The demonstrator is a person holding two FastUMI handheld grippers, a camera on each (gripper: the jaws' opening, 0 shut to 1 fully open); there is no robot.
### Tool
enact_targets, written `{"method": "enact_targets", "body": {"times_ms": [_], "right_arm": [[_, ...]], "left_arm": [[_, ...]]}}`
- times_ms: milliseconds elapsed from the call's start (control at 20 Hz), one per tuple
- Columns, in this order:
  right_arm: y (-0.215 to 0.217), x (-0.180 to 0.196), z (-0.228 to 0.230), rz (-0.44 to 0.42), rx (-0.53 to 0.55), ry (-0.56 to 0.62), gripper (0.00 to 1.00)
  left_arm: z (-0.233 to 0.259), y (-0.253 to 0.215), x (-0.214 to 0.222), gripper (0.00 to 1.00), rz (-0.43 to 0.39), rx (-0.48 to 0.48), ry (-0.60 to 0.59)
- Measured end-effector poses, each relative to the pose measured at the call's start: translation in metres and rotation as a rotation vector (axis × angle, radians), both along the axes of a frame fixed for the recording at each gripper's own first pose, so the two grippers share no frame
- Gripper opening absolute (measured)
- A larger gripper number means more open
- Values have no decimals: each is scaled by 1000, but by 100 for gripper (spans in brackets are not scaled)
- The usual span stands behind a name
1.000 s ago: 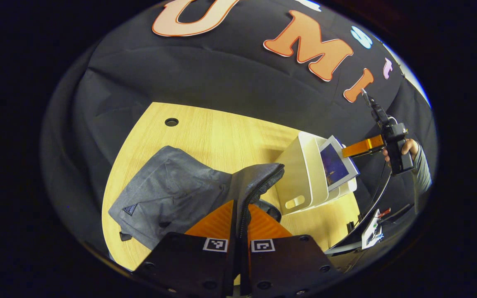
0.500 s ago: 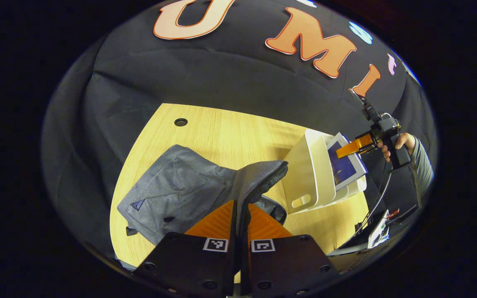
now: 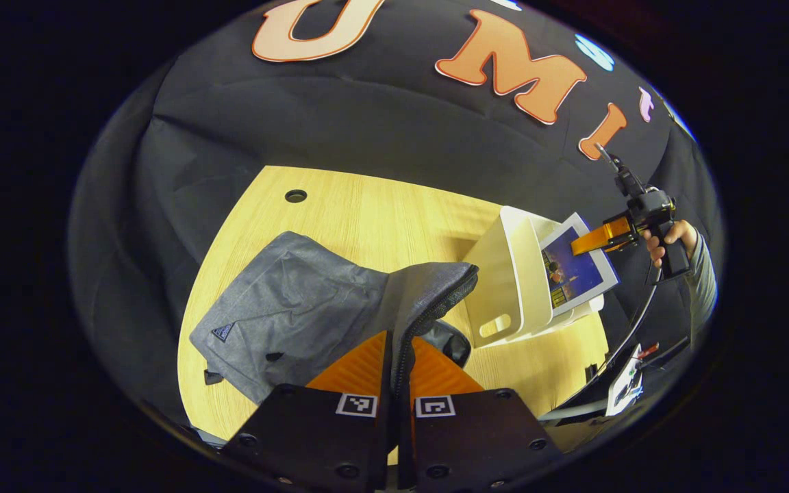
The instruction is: Open the schoolbag, grab two books from the bookshelf and put them into the schoolbag.
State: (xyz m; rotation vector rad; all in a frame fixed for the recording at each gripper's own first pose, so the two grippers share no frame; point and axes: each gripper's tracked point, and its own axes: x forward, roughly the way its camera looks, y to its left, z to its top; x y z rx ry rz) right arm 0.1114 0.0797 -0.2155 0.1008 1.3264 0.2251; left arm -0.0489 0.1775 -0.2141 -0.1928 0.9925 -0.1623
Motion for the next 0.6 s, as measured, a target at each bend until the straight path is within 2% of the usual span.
{"method": "enact_targets", "body": {"times_ms": [250,600], "right_arm": [[-7,-31,27,-73,12,-39,34],[-15,-98,50,-243,14,-62,34]], "left_arm": [[-1,1,-3,6,-70,-24,10],[-3,4,-10,7,-195,-69,17]]}}
